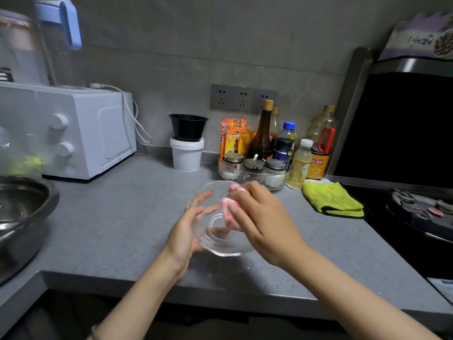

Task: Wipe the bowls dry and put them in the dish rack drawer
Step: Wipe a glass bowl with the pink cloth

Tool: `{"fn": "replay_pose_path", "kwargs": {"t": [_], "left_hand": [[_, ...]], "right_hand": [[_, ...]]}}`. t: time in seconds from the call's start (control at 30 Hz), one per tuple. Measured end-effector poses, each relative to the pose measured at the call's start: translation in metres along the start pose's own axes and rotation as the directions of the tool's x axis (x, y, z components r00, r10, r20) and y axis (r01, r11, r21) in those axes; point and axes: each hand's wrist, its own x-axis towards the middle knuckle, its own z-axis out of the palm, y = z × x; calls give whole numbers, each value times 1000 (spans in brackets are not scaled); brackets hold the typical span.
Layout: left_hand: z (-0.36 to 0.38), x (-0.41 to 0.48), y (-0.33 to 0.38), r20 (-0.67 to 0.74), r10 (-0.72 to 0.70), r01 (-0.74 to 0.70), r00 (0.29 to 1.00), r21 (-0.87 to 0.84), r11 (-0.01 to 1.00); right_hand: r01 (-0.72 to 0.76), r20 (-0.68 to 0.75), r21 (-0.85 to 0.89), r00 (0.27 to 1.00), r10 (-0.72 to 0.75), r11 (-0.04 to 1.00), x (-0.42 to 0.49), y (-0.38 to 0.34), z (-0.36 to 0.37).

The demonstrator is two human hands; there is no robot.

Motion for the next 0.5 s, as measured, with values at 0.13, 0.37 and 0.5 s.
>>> {"fn": "replay_pose_path", "kwargs": {"t": [0.13,0.37,0.5], "left_hand": [[3,-1,-1,30,84,-85,996,40,996],[15,-1,-8,-181,273,-278,945,-1,961],[28,3,-22,-282,347,-361,894,5,933]], "right_hand": [[194,292,-231,949,-123,953,-1,4,-4],[278,430,-397,898,-90,875,-24,-5,-2],[30,367,-225,928,56,974,-31,-36,21]]}}
